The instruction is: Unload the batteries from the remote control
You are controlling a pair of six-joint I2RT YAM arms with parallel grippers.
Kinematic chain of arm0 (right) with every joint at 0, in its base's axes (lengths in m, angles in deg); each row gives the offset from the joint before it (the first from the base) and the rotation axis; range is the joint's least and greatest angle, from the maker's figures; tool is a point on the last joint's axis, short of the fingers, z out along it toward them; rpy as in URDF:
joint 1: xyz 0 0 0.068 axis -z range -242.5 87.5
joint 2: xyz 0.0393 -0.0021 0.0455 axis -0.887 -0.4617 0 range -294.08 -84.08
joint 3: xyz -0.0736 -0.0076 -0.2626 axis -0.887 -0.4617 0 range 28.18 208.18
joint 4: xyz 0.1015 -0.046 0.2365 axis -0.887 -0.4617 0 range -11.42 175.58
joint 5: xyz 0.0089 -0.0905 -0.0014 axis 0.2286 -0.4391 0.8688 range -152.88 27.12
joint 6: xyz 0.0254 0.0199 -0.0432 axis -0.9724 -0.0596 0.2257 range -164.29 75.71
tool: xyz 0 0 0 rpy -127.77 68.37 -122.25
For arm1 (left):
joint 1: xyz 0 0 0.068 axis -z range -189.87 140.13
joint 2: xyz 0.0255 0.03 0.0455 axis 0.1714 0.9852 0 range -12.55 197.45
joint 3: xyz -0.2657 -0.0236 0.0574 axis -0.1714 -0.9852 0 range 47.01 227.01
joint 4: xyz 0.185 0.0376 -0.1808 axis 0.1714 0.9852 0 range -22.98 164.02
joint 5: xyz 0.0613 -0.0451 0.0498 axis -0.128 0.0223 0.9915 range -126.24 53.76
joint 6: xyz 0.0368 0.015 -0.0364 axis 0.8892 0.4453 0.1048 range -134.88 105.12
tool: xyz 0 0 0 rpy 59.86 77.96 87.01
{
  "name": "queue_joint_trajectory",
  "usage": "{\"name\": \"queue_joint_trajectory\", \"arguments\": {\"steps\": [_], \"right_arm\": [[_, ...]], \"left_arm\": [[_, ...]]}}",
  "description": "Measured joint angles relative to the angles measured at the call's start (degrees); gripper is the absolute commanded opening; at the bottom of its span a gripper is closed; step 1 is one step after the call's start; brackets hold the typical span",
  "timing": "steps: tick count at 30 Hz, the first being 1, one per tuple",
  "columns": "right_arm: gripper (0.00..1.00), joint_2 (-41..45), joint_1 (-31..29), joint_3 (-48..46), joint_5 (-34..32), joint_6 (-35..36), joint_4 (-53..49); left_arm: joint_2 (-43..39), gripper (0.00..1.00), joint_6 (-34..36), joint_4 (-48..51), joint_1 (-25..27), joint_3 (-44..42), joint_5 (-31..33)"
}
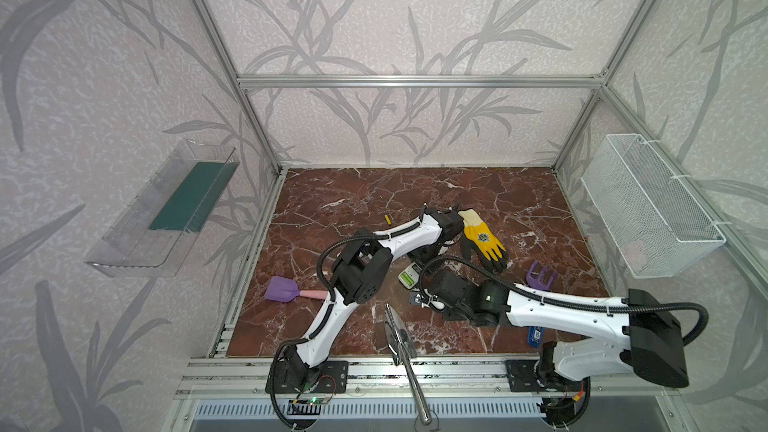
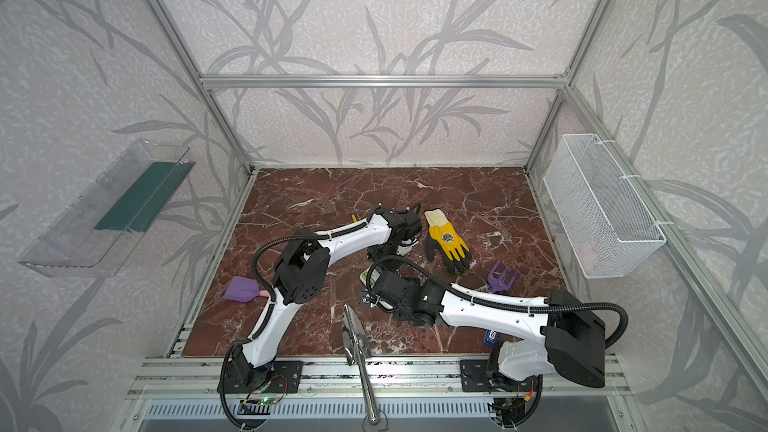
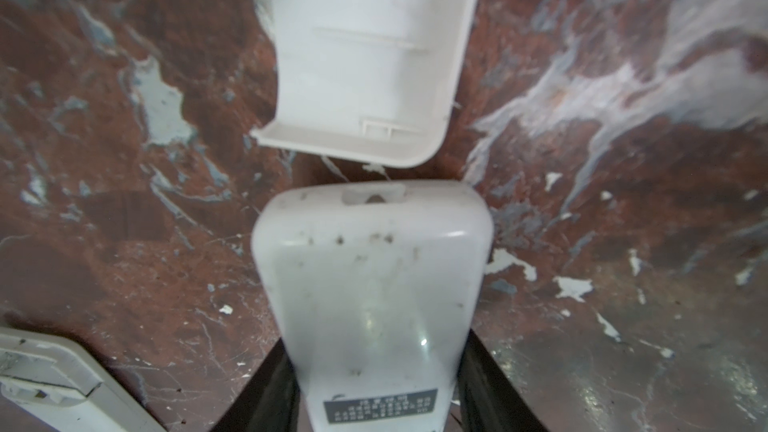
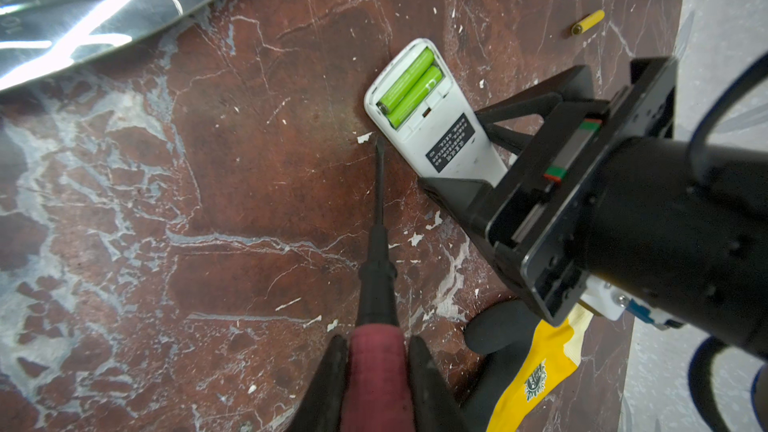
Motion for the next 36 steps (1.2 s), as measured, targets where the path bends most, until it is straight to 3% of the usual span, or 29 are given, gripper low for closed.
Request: {"name": "queue_joint_trajectory", "arguments": {"steps": [14, 36], "right_arm": [[0.0, 1.7, 1.3, 0.0, 0.8, -1.1, 0.7], [0.0, -3.0, 2.8, 5.0, 3.8, -2.5, -3.2]], "left_arm": [[0.2, 0.17, 0.0, 0.2, 0.0, 0.3, 0.0], [0.4, 0.15, -0.4, 0.7, 0.4, 0.6, 1.7]]}}
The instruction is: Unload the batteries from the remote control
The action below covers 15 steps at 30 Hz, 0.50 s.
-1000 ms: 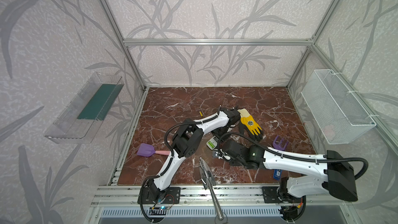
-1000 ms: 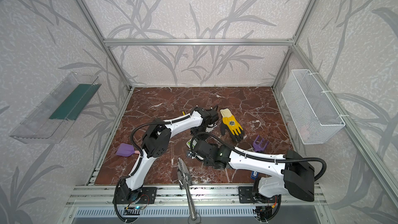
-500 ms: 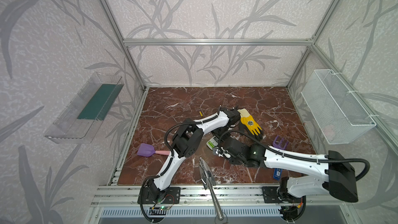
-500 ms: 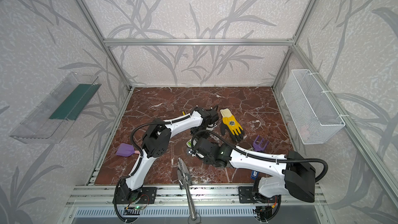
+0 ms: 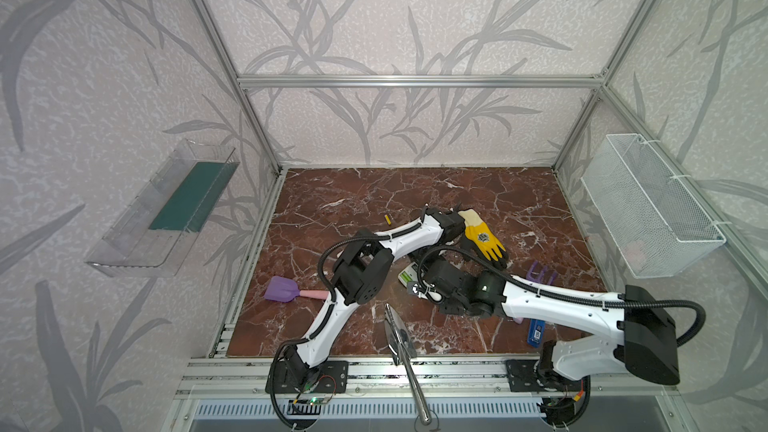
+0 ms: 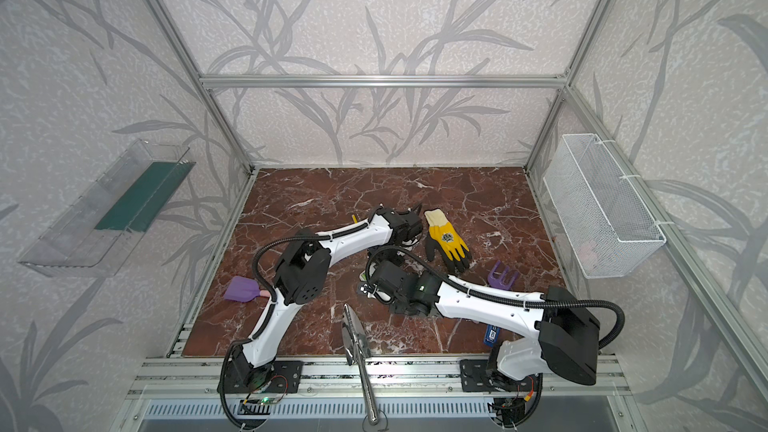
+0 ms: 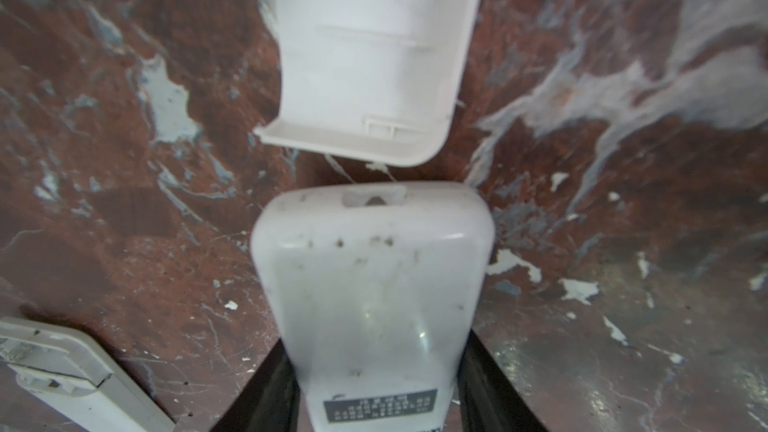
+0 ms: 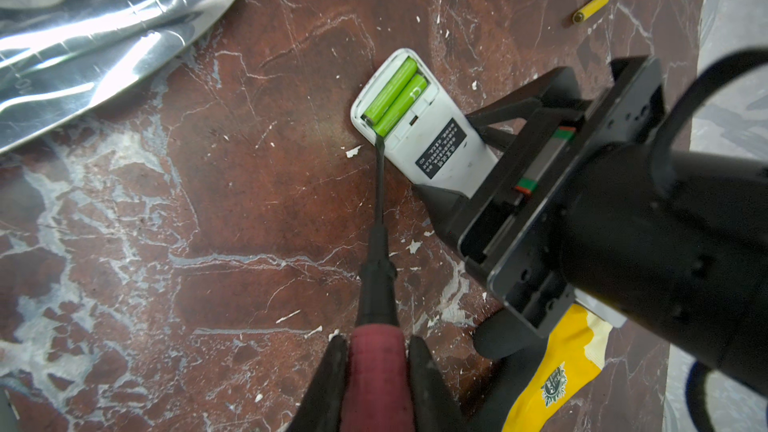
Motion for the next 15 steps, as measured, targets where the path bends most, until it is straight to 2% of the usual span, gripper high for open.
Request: {"name": "queue_joint_trajectory", "arguments": {"steps": [8, 15], "right_arm": [[0.0, -3.9, 0.0, 4.3, -0.5, -0.3, -2.7], [0.0, -3.3, -0.6, 1.8, -1.9, -3.0, -0.4]], "left_arm": [[0.9, 0.13, 0.0, 1.1, 0.3, 1.3, 1.4], [1.0, 0.09, 0.3, 1.1, 0.2, 1.4, 1.4]]}}
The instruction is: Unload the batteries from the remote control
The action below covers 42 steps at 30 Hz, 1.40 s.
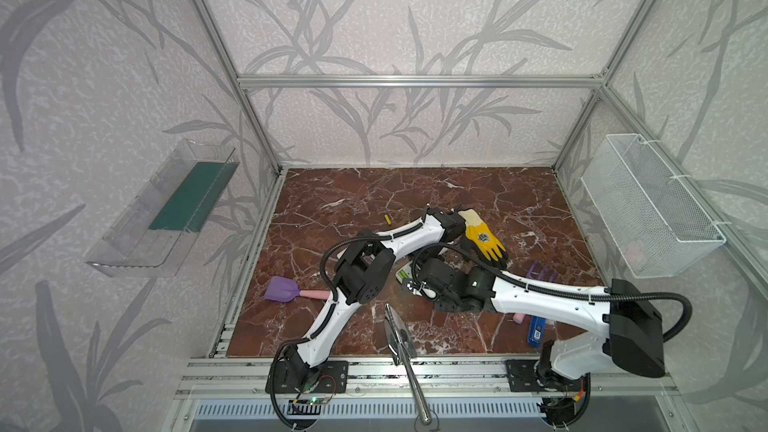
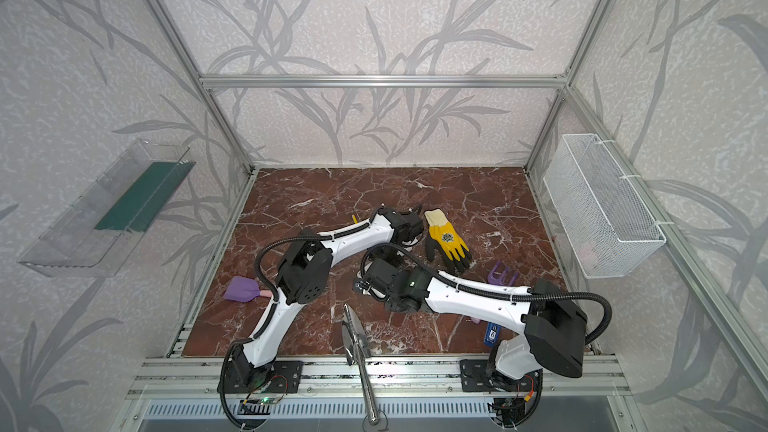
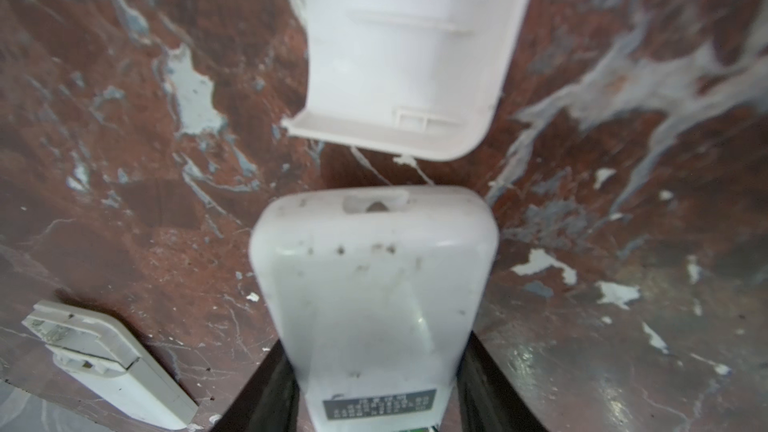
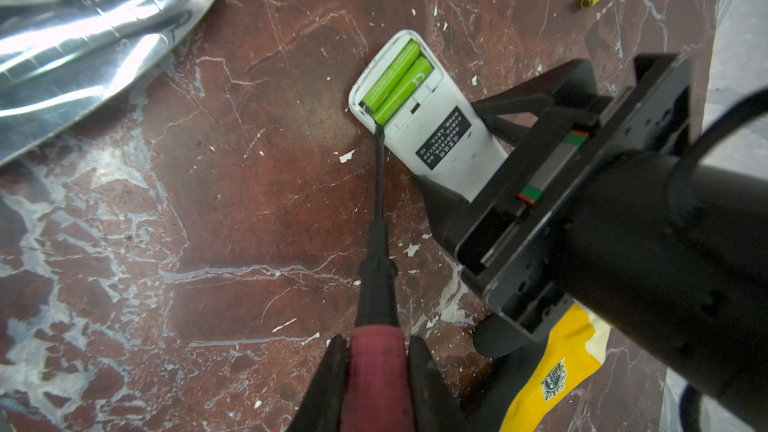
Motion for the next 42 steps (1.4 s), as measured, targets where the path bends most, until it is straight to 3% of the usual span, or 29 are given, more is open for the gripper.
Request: {"name": "queue_joint_trajectory", "arguments": {"steps": [13, 23, 31, 42], "right_arm": [[0.0, 1.8, -3.1, -12.9, -5.7, -9.1, 12.8], [0.0, 1.8, -4.6, -14.1, -7.3, -14.2, 20.4], [0.0, 2.8, -5.0, -13.1, -7.8, -15.2, 16.2], [0.0, 3.2, -4.9, -4.5, -4.3, -11.8, 2.5]], "left_arm": [[0.0, 0.06, 1.0, -0.4, -0.7, -0.3, -1.7], [-0.1, 0.05, -0.2, -0.5, -0.7, -0.4, -4.4], [-0.1, 0.03, -0.5, -0.5, -0.5, -0.5, -4.0], [0.0, 0.01, -1.5, -0.2, 0.6, -0.3, -0.5]]}}
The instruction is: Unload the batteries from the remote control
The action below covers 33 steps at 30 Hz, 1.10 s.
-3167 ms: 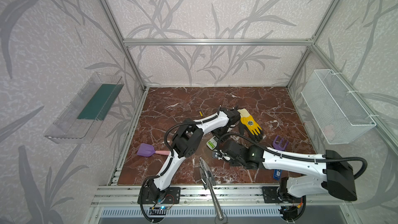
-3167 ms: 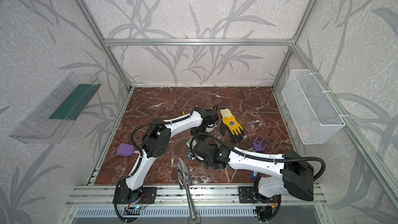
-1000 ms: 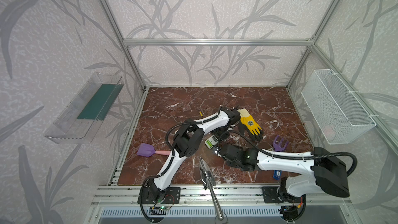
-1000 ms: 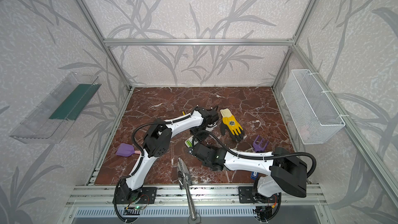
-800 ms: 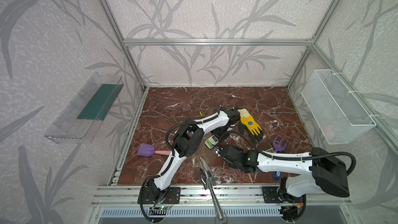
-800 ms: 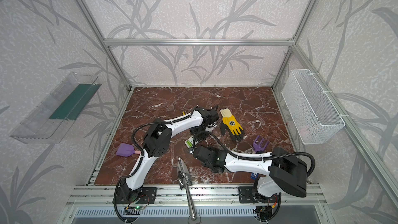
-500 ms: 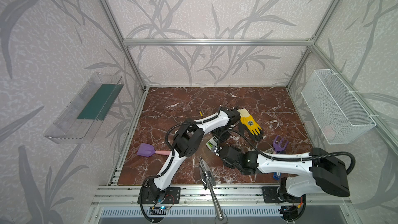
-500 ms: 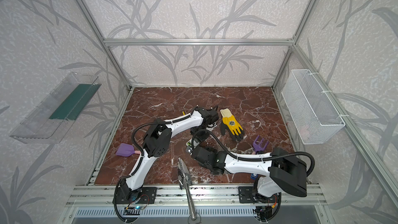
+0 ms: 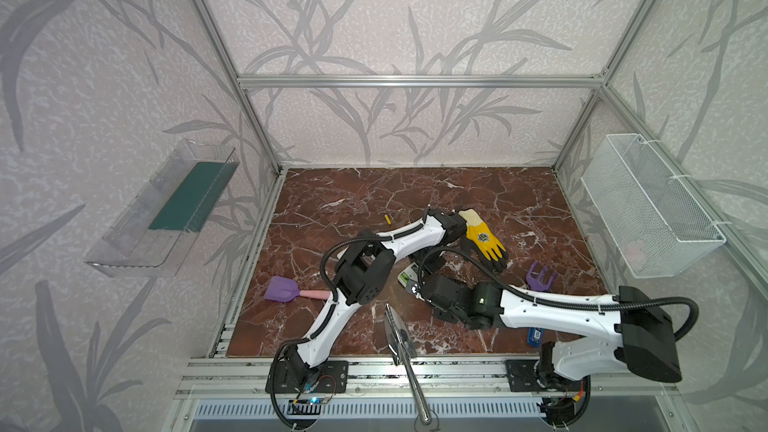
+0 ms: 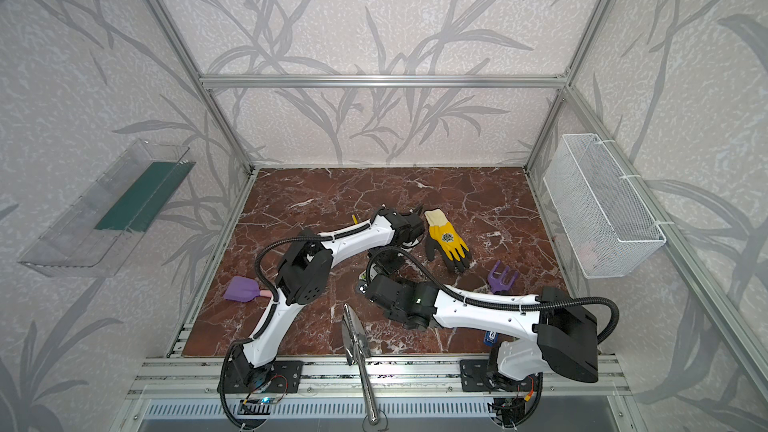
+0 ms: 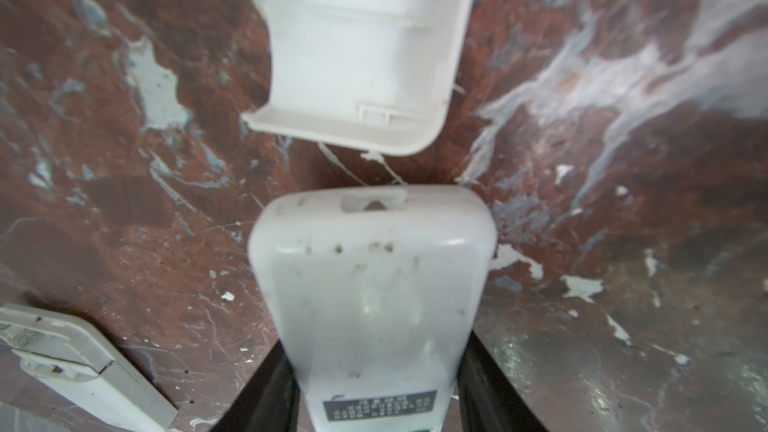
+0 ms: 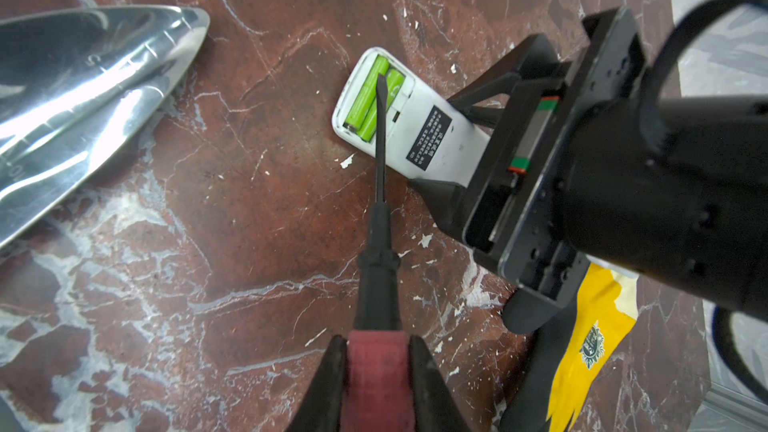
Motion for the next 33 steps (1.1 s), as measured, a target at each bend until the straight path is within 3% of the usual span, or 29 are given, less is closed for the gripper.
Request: {"name": "queue_joint_trajectory", "arguments": {"steps": [33], "right_arm": [[0.0, -6.4, 2.8, 7.7, 0.5, 6.6, -11.4]], "left_arm": [[1.9, 0.0, -2.1, 2.8, 1.9, 2.7, 5.6]]}}
